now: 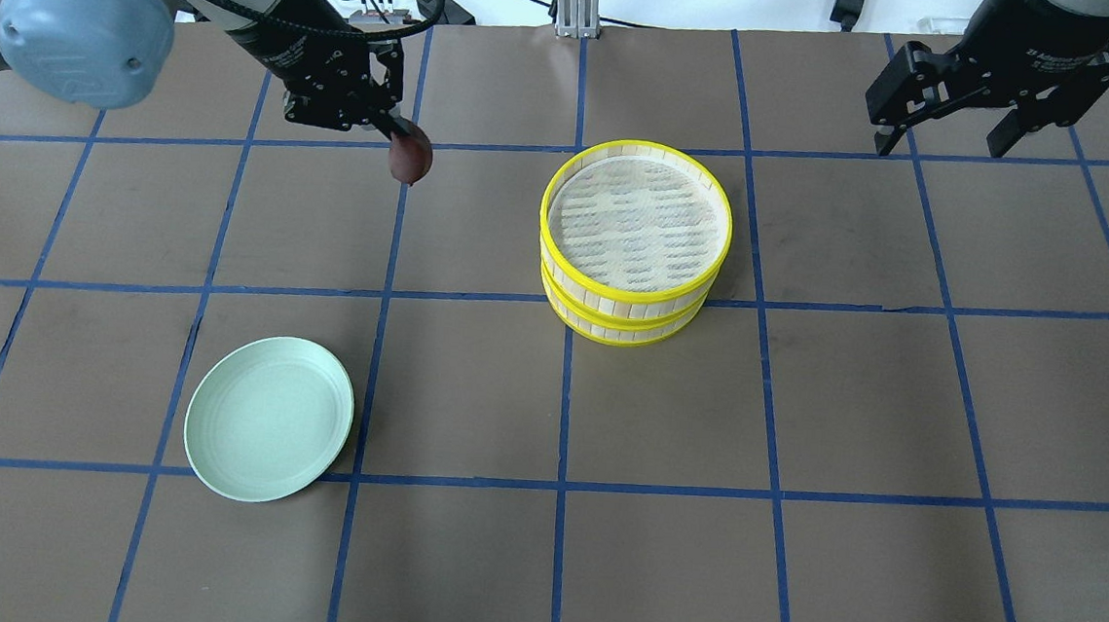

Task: Place buns in different layers of steamer
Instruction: 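Carry the brown bun over the top steamer tier and release it with the left gripper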

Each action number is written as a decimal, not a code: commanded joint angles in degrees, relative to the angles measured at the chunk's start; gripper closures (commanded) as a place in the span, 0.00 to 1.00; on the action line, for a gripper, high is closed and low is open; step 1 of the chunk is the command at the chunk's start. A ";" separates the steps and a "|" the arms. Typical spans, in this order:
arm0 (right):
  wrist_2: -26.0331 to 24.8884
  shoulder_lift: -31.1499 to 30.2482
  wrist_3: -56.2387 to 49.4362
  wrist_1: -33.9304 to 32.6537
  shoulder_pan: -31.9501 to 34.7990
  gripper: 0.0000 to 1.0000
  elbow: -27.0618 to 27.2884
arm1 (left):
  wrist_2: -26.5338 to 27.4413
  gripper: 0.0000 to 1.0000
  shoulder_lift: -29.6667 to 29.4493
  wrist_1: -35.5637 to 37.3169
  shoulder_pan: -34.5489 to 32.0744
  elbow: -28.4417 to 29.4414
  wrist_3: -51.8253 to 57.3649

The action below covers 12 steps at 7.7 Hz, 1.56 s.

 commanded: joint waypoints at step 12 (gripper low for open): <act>0.01 0.09 -0.18 -0.52 -0.03 0.00 0.27 | -13.66 0.30 -13.91 26.50 -14.16 -1.42 -22.96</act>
